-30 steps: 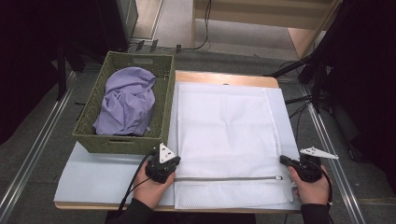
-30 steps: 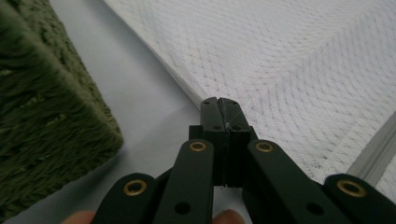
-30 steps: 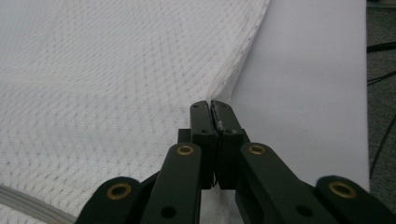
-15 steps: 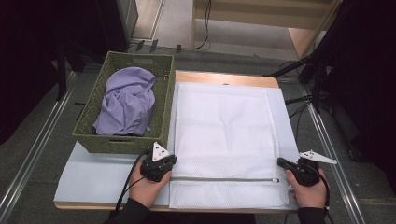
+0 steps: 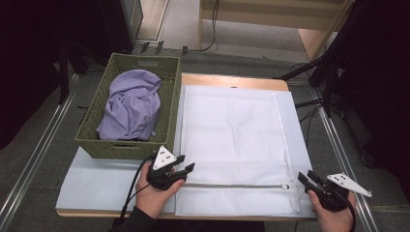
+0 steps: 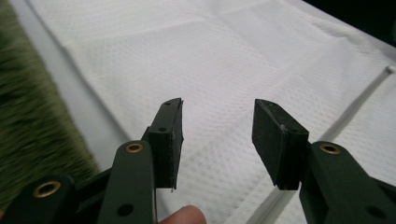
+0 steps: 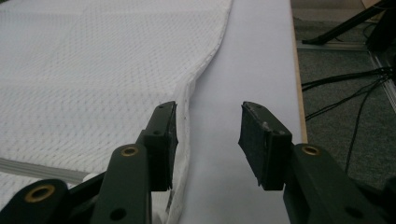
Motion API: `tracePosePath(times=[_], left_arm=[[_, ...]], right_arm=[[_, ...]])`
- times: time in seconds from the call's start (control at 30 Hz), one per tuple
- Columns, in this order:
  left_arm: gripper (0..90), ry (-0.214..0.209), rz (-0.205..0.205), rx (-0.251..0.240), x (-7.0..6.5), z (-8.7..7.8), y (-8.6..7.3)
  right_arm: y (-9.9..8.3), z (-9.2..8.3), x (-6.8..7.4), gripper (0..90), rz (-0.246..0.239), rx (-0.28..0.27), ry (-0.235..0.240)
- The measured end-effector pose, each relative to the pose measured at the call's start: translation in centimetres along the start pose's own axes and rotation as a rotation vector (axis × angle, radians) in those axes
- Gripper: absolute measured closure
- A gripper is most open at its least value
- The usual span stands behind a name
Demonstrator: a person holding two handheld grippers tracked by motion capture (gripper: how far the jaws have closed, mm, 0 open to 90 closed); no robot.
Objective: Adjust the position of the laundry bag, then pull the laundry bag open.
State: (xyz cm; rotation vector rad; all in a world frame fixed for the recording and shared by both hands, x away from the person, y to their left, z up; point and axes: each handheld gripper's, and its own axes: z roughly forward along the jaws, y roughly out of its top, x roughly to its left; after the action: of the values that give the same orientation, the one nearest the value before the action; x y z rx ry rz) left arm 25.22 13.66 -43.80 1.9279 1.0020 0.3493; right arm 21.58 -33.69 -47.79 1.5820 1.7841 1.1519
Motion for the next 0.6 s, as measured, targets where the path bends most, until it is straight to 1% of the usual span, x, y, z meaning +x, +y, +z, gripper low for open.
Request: tracePosePath(times=[0.03,0.1,0.17,0.2,0.23,0.27,0.3,0.37,0.47,0.6], left_arm=[[53.3,-0.008,0.003,0.003,-0.3,0.2,0.1],[53.2,-0.024,0.001,0.005,-0.8,0.6,0.2],[52.9,-0.043,0.006,0.013,-1.3,1.1,0.4],[52.7,-0.061,0.006,0.013,-1.7,1.5,0.5],[52.7,-0.069,0.010,0.015,-2.0,1.7,0.6],[52.7,-0.076,0.011,0.015,-2.3,1.9,0.7],[52.7,-0.076,0.011,0.015,-2.3,1.9,0.7],[52.7,-0.097,0.023,0.022,-3.2,2.6,1.1],[52.5,-0.121,0.037,0.036,-4.0,3.4,1.2],[52.5,-0.141,0.049,0.055,-4.9,4.4,1.4]], right_arm=[[-0.2,-0.5,0.0,54.5,0.015,-0.008,0.004],[-0.3,-0.7,0.1,53.9,0.014,-0.011,0.008],[-0.7,-1.3,0.3,51.8,0.020,-0.016,0.009],[-0.7,-1.4,0.4,51.4,0.025,-0.015,0.013],[-0.8,-1.5,0.5,50.9,0.024,-0.014,0.014],[-1.0,-1.6,0.5,50.8,0.021,-0.011,0.015],[-1.0,-1.6,0.5,50.8,0.021,-0.011,0.015],[-1.4,-1.9,0.8,49.3,0.030,0.009,0.023],[-1.6,-1.9,1.0,46.7,0.028,0.034,0.027],[-1.8,-1.9,1.1,45.1,0.034,0.046,0.025]])
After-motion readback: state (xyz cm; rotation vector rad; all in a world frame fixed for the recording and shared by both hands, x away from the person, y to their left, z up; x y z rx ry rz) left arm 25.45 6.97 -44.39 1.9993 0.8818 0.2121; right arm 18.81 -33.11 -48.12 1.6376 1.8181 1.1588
